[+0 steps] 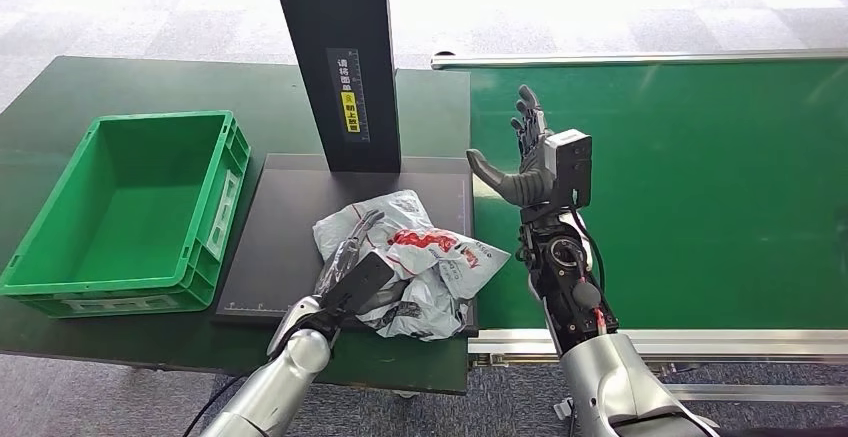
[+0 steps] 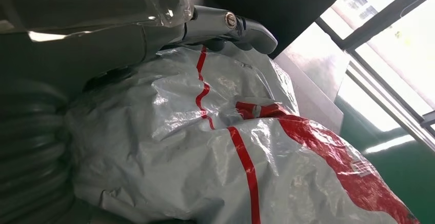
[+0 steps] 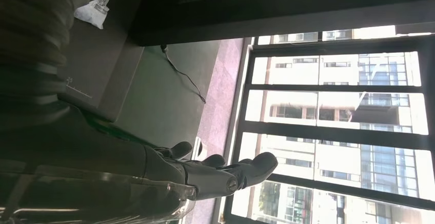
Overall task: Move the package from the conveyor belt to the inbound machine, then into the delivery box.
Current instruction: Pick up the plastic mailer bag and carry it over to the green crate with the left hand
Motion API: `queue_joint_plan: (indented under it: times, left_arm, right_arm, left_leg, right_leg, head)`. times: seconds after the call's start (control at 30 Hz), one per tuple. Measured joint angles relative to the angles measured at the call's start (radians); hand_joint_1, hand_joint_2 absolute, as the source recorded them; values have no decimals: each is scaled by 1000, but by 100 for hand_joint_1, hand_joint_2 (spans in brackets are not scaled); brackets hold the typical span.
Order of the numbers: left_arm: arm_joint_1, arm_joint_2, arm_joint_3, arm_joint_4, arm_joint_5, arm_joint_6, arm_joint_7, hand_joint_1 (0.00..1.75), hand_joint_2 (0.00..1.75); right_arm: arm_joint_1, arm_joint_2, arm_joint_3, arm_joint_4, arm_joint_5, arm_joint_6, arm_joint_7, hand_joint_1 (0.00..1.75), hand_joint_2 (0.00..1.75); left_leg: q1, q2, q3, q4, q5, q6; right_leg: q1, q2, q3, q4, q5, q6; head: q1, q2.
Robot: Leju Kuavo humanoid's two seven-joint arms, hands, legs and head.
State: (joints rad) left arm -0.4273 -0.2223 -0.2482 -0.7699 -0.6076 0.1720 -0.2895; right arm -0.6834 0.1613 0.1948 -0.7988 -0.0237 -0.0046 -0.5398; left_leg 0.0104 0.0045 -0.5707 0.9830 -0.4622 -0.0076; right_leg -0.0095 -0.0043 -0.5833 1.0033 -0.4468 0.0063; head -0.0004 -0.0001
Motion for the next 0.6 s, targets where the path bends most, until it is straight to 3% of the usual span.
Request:
queue_joint_plan:
  times: [0.37, 0.5, 0.6]
  left_arm:
    - [-5, 0, 0, 8, -5, -1, 3, 1, 175]
    - [-12, -2, 0, 17, -33, -3, 10, 172, 175]
    - [-13, -3, 2, 24, -47, 8, -3, 175, 175]
  right_arm:
    - [2, 0, 0, 0, 3, -3, 0, 0, 175]
    - [2, 0, 1, 0, 28, -8, -2, 0, 175]
    - [2, 0, 2, 1, 50, -5, -3, 0, 175]
  left_leg:
    - [0, 0, 1, 0, 0, 0]
    - [0, 0, 1, 0, 0, 0]
    - [0, 0, 1, 0, 0, 0]
  right_leg:
    - [0, 0, 1, 0, 0, 0]
    - [0, 0, 1, 0, 0, 0]
    - [0, 0, 2, 0, 0, 0]
  head:
    - [0, 0]
    - [0, 0]
    - [0, 0]
